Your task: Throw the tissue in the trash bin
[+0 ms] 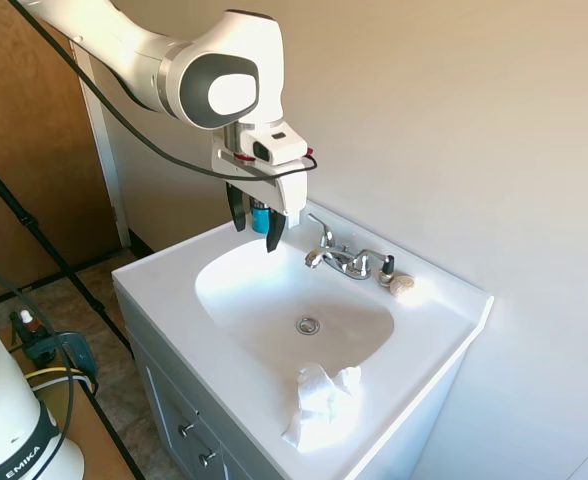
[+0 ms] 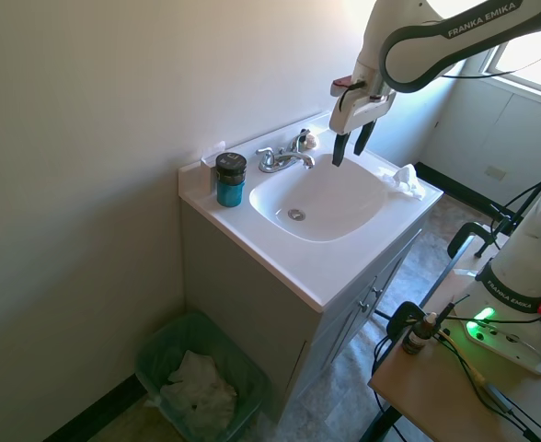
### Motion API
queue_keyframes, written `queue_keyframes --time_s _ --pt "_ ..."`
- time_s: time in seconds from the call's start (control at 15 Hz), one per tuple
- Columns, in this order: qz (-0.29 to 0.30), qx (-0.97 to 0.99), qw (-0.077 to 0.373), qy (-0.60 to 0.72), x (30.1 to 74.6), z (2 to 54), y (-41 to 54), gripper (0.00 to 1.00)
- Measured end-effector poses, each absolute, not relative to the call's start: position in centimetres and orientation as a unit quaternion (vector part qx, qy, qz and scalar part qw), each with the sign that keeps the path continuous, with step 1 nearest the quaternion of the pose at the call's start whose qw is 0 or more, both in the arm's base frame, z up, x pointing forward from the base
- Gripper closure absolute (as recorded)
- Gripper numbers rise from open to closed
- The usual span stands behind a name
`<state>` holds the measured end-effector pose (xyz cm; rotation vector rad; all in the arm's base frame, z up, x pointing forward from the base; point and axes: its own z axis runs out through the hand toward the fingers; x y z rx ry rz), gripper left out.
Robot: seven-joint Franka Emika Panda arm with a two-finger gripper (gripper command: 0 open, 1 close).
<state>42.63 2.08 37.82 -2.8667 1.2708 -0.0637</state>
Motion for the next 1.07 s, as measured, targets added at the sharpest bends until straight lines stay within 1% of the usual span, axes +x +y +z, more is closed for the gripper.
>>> queue_keyframes --time_s 0.2,0.53,0.8,1.07 --pt "-0.023 -0.911 0.006 0.411 42.7 37.9 0.8 0.0" --pt "-0.033 -0.887 0.02 0.46 42.4 38.1 -6.2 0.0" --pt "-0.033 -0.856 0.013 0.516 38.8 35.9 -12.5 0.0" --pt "-0.034 -0.831 0.021 0.555 35.1 34.5 -18.8 0.0"
